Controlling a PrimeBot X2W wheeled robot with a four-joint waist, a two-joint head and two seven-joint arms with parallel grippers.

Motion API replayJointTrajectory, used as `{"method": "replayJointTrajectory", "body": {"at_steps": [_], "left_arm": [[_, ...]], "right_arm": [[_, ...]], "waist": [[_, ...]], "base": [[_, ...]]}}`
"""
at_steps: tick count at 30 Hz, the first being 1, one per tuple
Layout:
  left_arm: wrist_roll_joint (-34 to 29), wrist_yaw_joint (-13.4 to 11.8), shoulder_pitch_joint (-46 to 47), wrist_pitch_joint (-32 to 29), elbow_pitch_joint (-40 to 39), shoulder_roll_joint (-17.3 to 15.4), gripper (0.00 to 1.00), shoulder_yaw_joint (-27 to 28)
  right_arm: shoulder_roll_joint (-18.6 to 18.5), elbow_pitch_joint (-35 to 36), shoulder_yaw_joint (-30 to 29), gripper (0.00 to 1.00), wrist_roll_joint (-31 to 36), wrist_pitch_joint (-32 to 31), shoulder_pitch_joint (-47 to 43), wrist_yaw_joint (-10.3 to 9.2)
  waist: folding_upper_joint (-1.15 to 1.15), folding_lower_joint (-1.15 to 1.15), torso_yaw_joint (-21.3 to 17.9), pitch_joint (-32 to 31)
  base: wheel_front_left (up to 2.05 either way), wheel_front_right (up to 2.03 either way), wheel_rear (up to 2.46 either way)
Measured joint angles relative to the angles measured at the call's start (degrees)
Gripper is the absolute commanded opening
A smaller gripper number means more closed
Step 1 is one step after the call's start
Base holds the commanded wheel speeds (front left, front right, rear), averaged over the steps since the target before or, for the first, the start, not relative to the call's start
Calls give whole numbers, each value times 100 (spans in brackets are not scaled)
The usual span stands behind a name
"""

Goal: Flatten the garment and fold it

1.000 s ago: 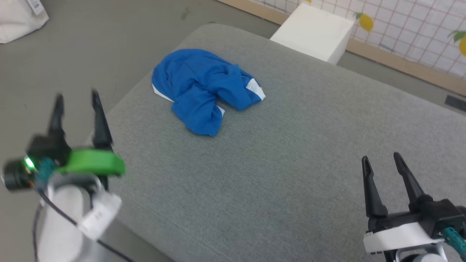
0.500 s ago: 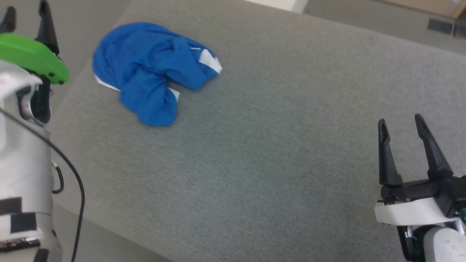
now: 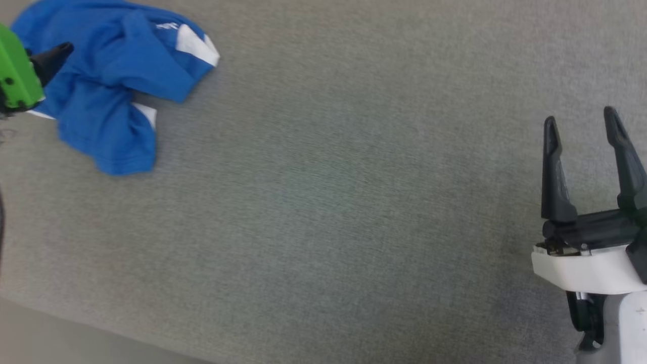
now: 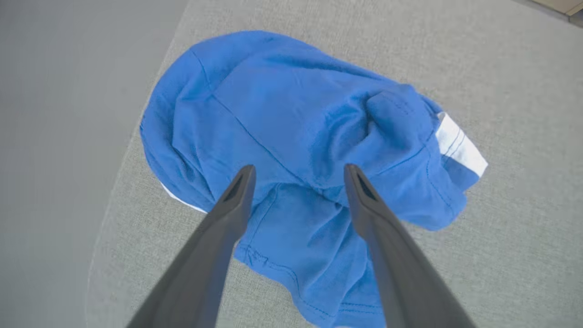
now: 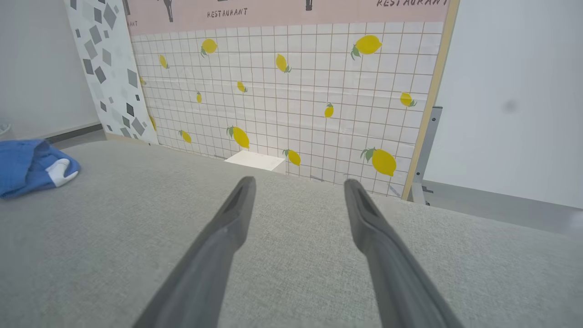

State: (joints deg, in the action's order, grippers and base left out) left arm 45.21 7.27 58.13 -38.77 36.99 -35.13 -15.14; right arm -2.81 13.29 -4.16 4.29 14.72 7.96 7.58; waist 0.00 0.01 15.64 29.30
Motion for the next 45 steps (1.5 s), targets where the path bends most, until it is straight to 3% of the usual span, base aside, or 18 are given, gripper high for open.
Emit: {"method": "replayJointTrajectory", "body": {"at_steps": [6,15,16,17,25,30,35,45], "left_arm": [[288,0,331,-516,156,-386,100,-398],[281,1,709,-632,809,-581,100,-879],[283,1,721,-616,842,-616,9,-921],[315,1,740,-599,883,-645,0,-951],[544,24,754,-223,945,-724,0,-1377],[648,24,766,76,721,-945,0,-1685],[625,24,957,274,114,-1217,0,-2236],[571,24,1628,330,-1761,-1370,0,-3695]], "right_arm": [[-1,215,5,100,120,0,192,0],[-1,414,32,100,147,0,267,0],[-1,414,32,100,147,0,267,0],[-2,412,31,100,147,0,267,0],[-3,380,-48,100,142,0,263,0],[-3,310,-83,100,82,0,254,0],[-3,186,-123,100,-97,0,192,0],[-3,14,-243,100,-389,0,-155,0]], "waist": [[0,0,-247,531],[0,-1,-606,1069],[0,-1,-643,1079],[0,-1,-685,1083],[0,-1,-776,826],[0,-1,-790,517],[0,-1,-815,106],[0,-2,-959,-861]], "base": [[0,0,0],[0,0,0],[0,0,0],[0,0,0],[0,0,0],[0,0,0],[0,0,0],[0,0,0]]}}
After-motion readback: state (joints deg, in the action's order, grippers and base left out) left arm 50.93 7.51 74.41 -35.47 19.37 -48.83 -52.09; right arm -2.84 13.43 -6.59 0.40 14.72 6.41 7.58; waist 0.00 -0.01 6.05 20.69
